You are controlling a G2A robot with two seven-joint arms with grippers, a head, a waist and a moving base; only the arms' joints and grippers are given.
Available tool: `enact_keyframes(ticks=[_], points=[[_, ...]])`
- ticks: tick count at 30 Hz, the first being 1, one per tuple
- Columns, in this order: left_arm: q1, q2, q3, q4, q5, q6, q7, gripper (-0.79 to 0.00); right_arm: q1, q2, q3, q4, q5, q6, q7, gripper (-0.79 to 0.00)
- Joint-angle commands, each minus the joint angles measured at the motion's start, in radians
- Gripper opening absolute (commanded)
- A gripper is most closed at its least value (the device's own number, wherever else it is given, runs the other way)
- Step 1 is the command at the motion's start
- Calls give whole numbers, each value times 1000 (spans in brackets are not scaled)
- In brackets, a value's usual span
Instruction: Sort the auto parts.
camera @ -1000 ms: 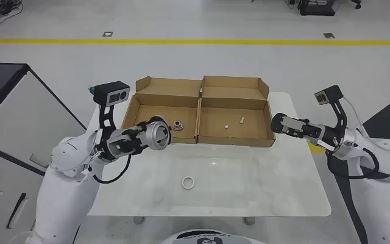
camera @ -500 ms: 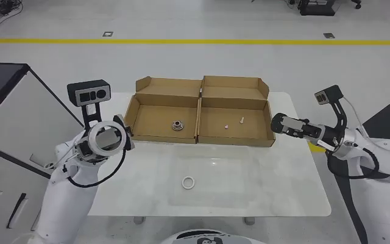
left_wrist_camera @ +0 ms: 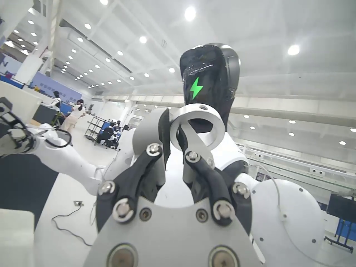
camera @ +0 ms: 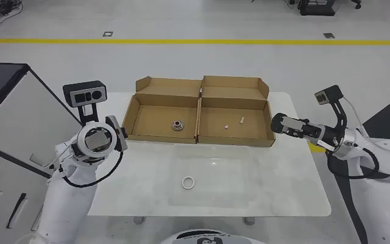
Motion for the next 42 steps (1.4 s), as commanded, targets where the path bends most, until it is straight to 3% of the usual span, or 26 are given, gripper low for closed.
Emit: enact_keyframes(ticks=[1, 5, 9, 23, 42], points=[[6, 0, 0, 3, 70, 20, 51, -785, 0, 0, 0, 0, 0, 0, 0, 0], [14, 2, -8, -11, 266, 55, 127, -785, 0, 0, 0, 0, 0, 0, 0, 0], [26, 1, 1, -40, 319, 56, 157, -785, 0, 0, 0, 0, 0, 0, 0, 0], [45, -7, 2, -56, 100, 32, 88, -785, 0, 0, 0, 0, 0, 0, 0, 0], [44, -8, 0, -57, 94, 29, 79, -785, 0, 0, 0, 0, 0, 0, 0, 0]])
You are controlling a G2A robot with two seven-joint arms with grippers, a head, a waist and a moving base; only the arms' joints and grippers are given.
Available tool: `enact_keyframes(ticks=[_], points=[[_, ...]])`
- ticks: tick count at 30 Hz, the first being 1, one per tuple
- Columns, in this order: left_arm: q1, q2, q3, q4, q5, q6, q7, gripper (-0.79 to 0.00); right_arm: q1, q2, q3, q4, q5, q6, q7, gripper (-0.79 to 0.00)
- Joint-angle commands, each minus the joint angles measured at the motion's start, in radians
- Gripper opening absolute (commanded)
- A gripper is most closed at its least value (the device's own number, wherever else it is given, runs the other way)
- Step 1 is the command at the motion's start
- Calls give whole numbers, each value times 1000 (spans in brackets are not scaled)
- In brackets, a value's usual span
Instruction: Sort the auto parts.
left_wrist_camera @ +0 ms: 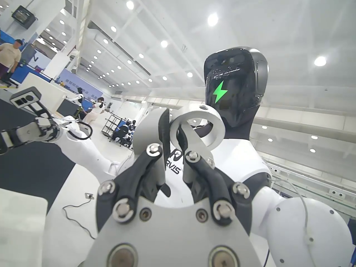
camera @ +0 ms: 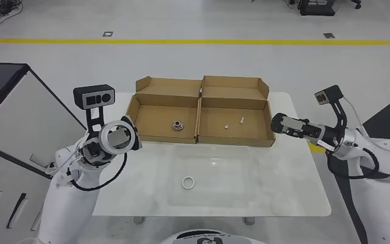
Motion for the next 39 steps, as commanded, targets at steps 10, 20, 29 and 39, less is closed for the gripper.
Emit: enact_keyframes(ticks=[10, 20, 29, 39], points=[[1, -1, 2, -4, 55, 24, 57, -785, 0, 0, 0, 0, 0, 0, 0, 0], [-89, -4, 103, -13, 517, 221, 276, -785, 0, 0, 0, 0, 0, 0, 0, 0], [-222, -6, 179, 37, 853, 395, 377, -785, 0, 0, 0, 0, 0, 0, 0, 0], [-384, -2, 270, 134, 1231, 517, 334, -785, 0, 0, 0, 0, 0, 0, 0, 0]])
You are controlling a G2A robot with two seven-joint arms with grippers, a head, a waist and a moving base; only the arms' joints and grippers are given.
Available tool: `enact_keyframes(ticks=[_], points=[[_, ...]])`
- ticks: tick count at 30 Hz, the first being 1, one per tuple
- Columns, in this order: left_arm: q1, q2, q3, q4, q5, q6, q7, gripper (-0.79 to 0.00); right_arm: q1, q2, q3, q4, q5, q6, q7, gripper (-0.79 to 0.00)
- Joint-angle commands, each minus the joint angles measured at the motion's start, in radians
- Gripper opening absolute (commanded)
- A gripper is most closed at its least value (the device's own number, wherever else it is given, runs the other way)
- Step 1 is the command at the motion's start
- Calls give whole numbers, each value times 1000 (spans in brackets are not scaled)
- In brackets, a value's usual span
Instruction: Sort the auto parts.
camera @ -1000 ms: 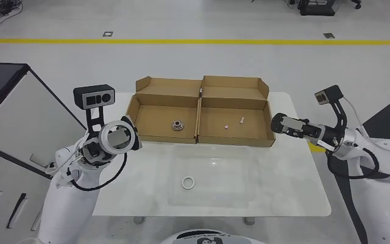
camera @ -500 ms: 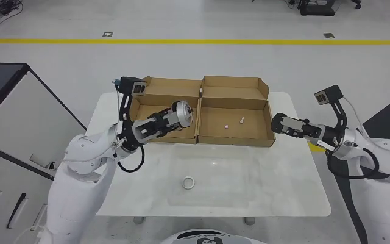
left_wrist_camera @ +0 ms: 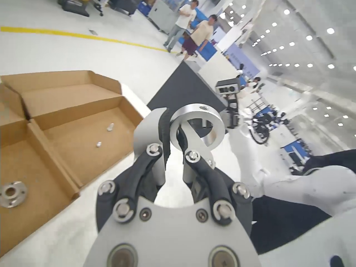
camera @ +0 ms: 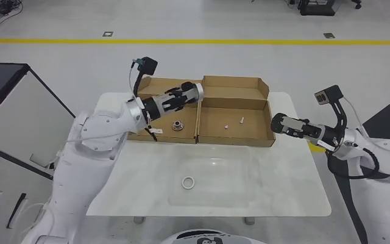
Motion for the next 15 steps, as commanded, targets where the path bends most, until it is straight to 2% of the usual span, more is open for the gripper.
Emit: enact_keyframes(ticks=[1, 7, 15], points=[[-26, 1, 21, 22, 83, 9, -13, -785, 0, 0, 0, 0, 0, 0, 0, 0], [-80, 0, 79, 81, 243, 24, -40, -785, 0, 0, 0, 0, 0, 0, 0, 0], [-127, 3, 164, 122, 557, 12, -84, -785, 0, 0, 0, 0, 0, 0, 0, 0]])
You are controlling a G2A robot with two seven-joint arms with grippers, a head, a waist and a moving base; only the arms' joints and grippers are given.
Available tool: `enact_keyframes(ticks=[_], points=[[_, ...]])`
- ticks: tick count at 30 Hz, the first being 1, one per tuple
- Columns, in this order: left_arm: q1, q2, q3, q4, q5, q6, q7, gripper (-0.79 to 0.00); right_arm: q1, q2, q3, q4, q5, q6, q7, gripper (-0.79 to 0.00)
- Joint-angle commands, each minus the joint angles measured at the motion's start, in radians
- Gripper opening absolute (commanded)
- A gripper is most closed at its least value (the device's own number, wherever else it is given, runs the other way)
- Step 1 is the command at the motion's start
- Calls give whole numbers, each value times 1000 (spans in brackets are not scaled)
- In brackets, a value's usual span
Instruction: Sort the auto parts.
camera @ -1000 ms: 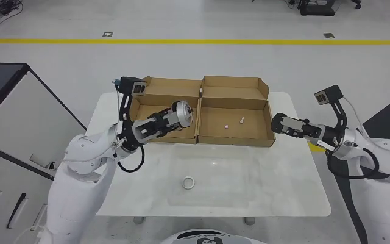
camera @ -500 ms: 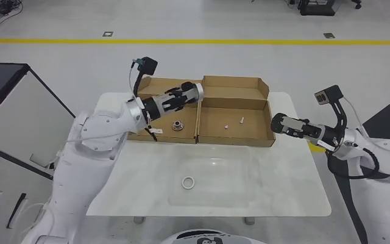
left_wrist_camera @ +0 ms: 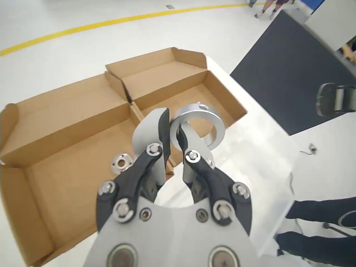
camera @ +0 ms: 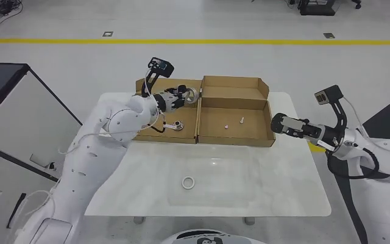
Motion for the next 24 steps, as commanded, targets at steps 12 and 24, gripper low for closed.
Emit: enact_keyframes(ticks=[12, 24], points=[[-71, -11, 83, 93, 182, -38, -99, -785, 0, 0, 0, 0, 0, 0, 0, 0], [-204, -46, 180, 307, 225, 8, -226, -785, 0, 0, 0, 0, 0, 0, 0, 0]])
